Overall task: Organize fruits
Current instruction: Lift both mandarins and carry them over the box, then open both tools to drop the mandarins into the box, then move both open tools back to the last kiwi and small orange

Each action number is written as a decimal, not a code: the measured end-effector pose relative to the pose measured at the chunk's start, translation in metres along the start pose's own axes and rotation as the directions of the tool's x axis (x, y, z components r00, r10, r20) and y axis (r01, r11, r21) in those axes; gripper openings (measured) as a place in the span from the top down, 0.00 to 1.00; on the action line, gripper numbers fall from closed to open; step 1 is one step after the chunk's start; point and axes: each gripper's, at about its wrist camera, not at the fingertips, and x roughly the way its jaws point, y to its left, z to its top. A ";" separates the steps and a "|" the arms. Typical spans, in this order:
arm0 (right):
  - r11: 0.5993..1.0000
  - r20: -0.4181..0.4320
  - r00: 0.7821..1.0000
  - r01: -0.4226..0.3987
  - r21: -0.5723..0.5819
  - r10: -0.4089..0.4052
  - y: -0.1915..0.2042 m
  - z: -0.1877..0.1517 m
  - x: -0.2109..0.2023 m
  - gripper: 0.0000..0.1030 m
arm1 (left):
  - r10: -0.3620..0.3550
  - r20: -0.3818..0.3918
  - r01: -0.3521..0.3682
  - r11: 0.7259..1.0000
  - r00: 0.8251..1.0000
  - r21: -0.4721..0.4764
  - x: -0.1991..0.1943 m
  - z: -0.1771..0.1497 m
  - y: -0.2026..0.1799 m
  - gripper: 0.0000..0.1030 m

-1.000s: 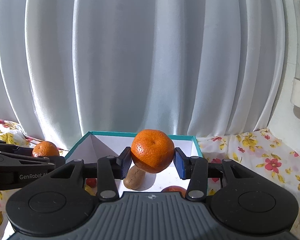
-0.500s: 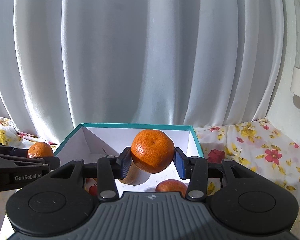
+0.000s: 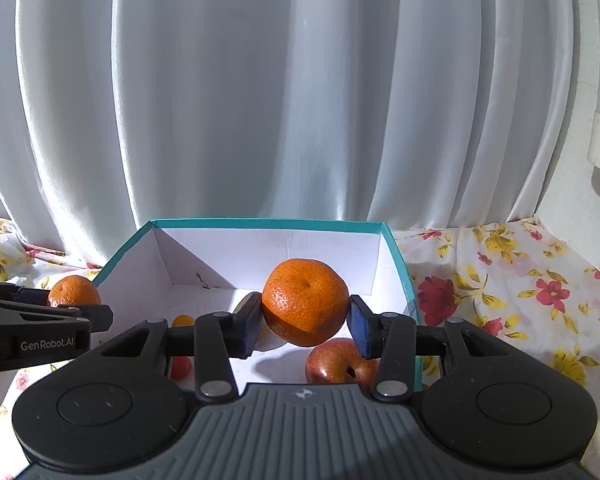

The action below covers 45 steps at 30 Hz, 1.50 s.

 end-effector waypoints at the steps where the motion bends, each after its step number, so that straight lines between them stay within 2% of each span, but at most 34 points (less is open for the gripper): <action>1: 1.000 -0.004 1.000 0.002 -0.001 -0.002 0.000 -0.001 0.002 0.56 | -0.002 -0.002 0.002 1.000 1.000 0.001 0.002 -0.001 0.000 0.53; 15: 0.999 -0.050 0.998 0.025 -0.021 -0.026 0.003 -0.019 0.026 0.56 | -0.039 -0.019 0.039 0.999 0.999 0.014 0.025 -0.011 -0.006 0.51; 17: 0.999 -0.056 0.998 0.032 -0.021 -0.033 0.002 -0.022 0.030 0.56 | -0.046 -0.001 0.046 0.999 0.999 0.022 0.025 -0.013 -0.007 0.51; 18: 0.999 -0.056 0.998 0.034 -0.019 -0.035 0.002 -0.023 0.031 0.56 | -0.040 0.013 0.039 0.999 0.999 0.027 0.025 -0.013 -0.008 0.43; 20: 0.998 -0.039 0.998 0.051 -0.023 -0.052 0.002 -0.025 0.030 0.53 | -0.023 0.036 0.022 0.999 0.999 0.031 0.023 -0.015 -0.008 0.34; 29: 0.996 0.034 0.995 0.092 0.013 -0.093 -0.003 -0.038 0.002 0.39 | -0.066 0.147 0.074 0.996 0.987 -0.053 -0.011 -0.032 0.015 0.26; 37: 0.995 0.055 0.993 0.102 0.006 -0.103 0.011 -0.068 -0.024 0.34 | -0.044 0.120 0.048 0.998 0.992 -0.037 -0.020 -0.070 0.018 0.27; 45: 1.000 0.036 0.999 0.018 -0.015 -0.017 0.025 -0.098 -0.045 0.34 | -0.052 0.070 0.051 0.999 0.996 0.013 -0.015 -0.103 0.016 0.28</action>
